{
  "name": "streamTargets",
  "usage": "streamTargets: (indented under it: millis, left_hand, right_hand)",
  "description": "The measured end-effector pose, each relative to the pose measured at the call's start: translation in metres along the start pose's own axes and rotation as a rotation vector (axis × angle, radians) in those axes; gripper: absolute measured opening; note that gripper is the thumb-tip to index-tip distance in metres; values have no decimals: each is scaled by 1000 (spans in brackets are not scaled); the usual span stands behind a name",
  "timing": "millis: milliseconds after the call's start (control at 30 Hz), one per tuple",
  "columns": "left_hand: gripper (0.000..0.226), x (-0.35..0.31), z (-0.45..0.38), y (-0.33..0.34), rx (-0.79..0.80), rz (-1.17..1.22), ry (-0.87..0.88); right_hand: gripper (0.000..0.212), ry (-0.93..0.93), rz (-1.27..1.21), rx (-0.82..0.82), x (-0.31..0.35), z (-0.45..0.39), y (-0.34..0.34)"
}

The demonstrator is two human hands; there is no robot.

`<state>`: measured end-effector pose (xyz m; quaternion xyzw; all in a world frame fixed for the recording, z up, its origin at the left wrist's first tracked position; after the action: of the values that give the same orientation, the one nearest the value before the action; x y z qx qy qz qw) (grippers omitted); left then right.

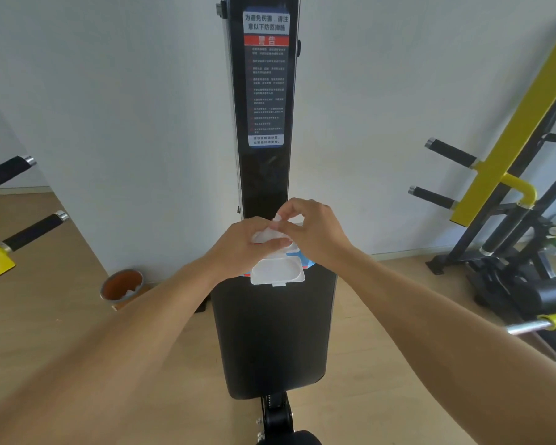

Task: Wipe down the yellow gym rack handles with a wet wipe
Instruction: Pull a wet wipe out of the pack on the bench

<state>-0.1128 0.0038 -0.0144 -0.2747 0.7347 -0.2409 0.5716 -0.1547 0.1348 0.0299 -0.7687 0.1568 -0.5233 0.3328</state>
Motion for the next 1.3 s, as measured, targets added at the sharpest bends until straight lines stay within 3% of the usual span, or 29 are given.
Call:
streamTargets:
  millis: [267,433,533,600,767,900,1000,1167,1300]
  left_hand:
    - [36,2,-2,0,16,-27,-19]
    - [37,12,3,7,72,-230,-36]
    - [30,10,0,7,74,-296,-25]
    - [37,5,0,5,70,-333,-20]
    - [34,7,-3,-2,51,-250,-163]
    - [27,10,-17,-1,80,-181,-128]
    - [33,16,-22,-2,36,-76,-176]
    - [30,8,-25,-3,-103,-152,-128]
    - [26,-11,-13,-6,-148,-113,18]
  right_hand:
    - [9,-68,-115,-165,15,8,-19]
    - [11,-81,-370,-456,45,1,-89]
    - [11,-4,-340,-409,50,-17,-108]
    - [12,68,-412,-363,33,-22,-104]
    - [8,337,-460,-333,-36,-13,-75]
    - [26,615,-296,-31,-85,6,-28]
    - [46,649,-185,85,-100,19,-1]
    - [34,576,-150,72,-94,15,8]
    - [39,568,-75,61,-95,15,11]
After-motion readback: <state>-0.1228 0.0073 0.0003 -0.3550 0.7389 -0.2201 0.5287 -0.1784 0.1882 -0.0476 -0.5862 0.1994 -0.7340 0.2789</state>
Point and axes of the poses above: each hand's wrist, its own z-axis away from the middle knuckle, its own y-axis out of the palm, x = y × z, the point moved 8 cm from there along -z, towards the middle knuckle, and after that the axes turned 8 degrees about y, right-handed, at the moved point
